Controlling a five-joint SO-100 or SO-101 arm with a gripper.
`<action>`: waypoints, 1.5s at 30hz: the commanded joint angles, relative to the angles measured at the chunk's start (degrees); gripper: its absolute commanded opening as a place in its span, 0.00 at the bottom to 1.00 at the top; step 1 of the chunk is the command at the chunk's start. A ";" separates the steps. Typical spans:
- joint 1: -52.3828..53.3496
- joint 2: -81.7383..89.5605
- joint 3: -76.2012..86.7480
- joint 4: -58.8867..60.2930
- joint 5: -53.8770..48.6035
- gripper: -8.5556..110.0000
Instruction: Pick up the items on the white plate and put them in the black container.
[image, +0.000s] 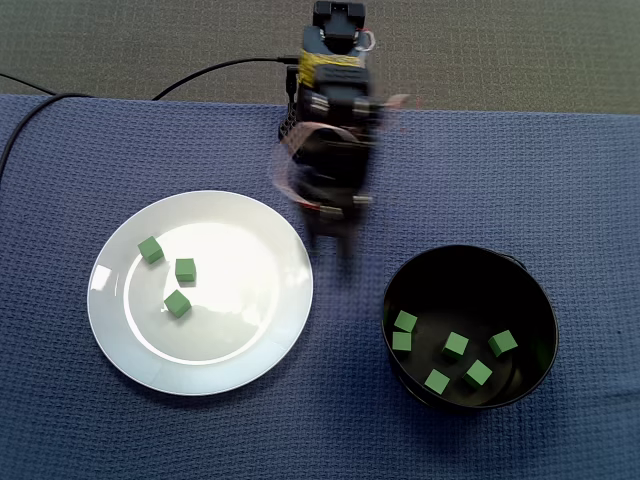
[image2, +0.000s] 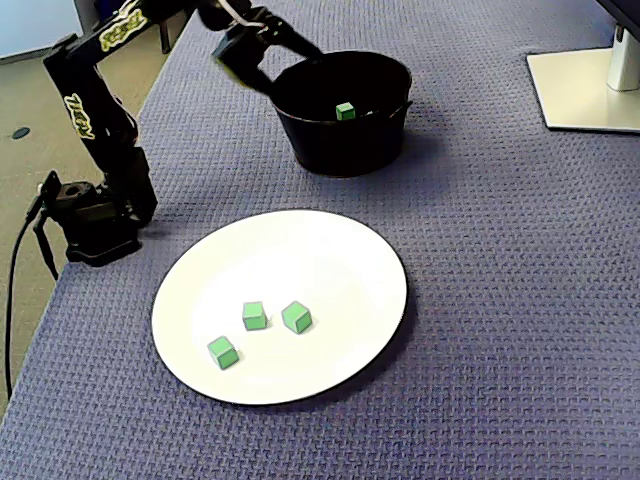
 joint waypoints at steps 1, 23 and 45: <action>20.30 -0.62 -2.11 2.02 2.29 0.26; 38.23 -18.98 18.19 -13.54 -0.53 0.24; 33.57 -25.31 15.47 -20.04 -6.94 0.21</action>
